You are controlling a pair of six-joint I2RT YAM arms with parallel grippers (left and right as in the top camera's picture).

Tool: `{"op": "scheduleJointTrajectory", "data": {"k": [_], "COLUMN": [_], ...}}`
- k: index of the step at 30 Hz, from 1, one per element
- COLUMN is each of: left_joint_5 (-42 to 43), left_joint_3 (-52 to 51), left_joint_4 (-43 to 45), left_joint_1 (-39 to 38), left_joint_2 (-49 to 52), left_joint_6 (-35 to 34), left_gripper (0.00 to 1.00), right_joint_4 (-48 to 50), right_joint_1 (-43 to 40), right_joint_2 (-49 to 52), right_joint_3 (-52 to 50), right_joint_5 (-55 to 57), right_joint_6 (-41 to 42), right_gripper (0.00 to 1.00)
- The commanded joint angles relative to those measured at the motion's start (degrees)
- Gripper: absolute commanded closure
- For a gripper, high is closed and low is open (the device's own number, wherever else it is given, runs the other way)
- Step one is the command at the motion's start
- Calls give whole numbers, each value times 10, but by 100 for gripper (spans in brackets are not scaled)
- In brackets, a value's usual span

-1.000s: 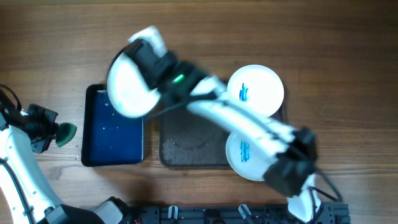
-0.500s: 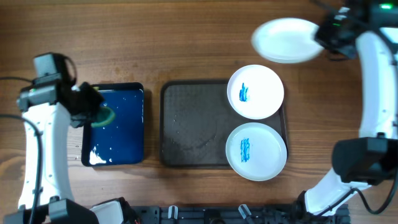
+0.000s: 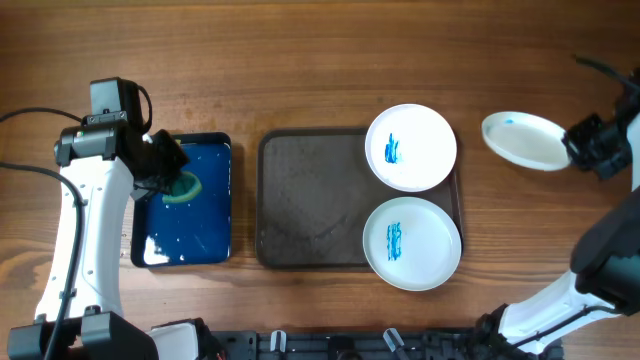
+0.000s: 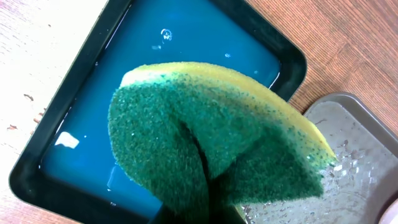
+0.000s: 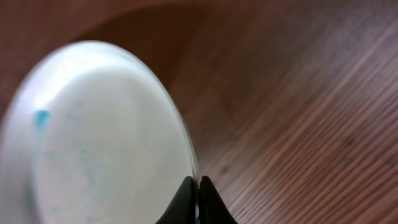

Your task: Clean dirty plates on tray and stack at the side

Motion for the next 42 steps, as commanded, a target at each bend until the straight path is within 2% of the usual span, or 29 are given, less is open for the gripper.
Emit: {"op": "scheduleJointTrajectory", "data": {"k": [1,2,3,4,5,6,7,11,15,18,19,23,27,30,34,37,42], "left_joint_5": [-10,-10,-10,-10,-10,-10,-10,-32,-76,-78,-78,-72,-63,-66,-90,-135,-144], "left_joint_3": [13,13,13,13,13,13,13,13,13,8,2,-33,-53,-53,-53,-53,-53], "left_joint_4": [1,1,1,1,1,1,2,3,3,5,7,26,49,63,81,82,97], "left_joint_1": [-2,-2,-2,-2,-2,-2,-2,-2,-2,-2,-2,-7,-41,-77,-113,-118,-109], "left_joint_2": [3,3,3,3,3,3,3,3,5,23,31,71,106,127,146,164,204], "left_joint_6": [3,3,3,3,3,7,15,32,66,92,98,109,150,184,194,191,178], "left_gripper": [96,96,96,96,96,96,96,96,96,96,96,96,96,96,96,96,96], "right_joint_4": [10,13,15,21,26,31,31,9,-18,-20,-21,-25,-36,-43,-54,-65,-85], "right_joint_1": [-30,-32,-32,-30,-29,-28,-27,-26,-25,-2,8,74,150,204,259,299,348], "right_joint_2": [29,35,37,37,37,37,37,23,-37,-116,-136,-216,-258,-267,-267,-267,-267], "right_joint_3": [-8,-8,-8,-8,-8,-6,-4,33,75,78,78,78,78,78,78,78,78], "right_joint_5": [-7,-9,-23,-44,-61,-79,-88,-155,-247,-289,-289,-289,-289,-289,-289,-289,-289], "right_joint_6": [8,7,1,-12,-24,-41,-48,-88,-135,-168,-173,-174,-174,-187,-202,-210,-222], "right_gripper": [95,96,91,69,32,31,32,53,67,91,95,95,95,96,95,95,96]}}
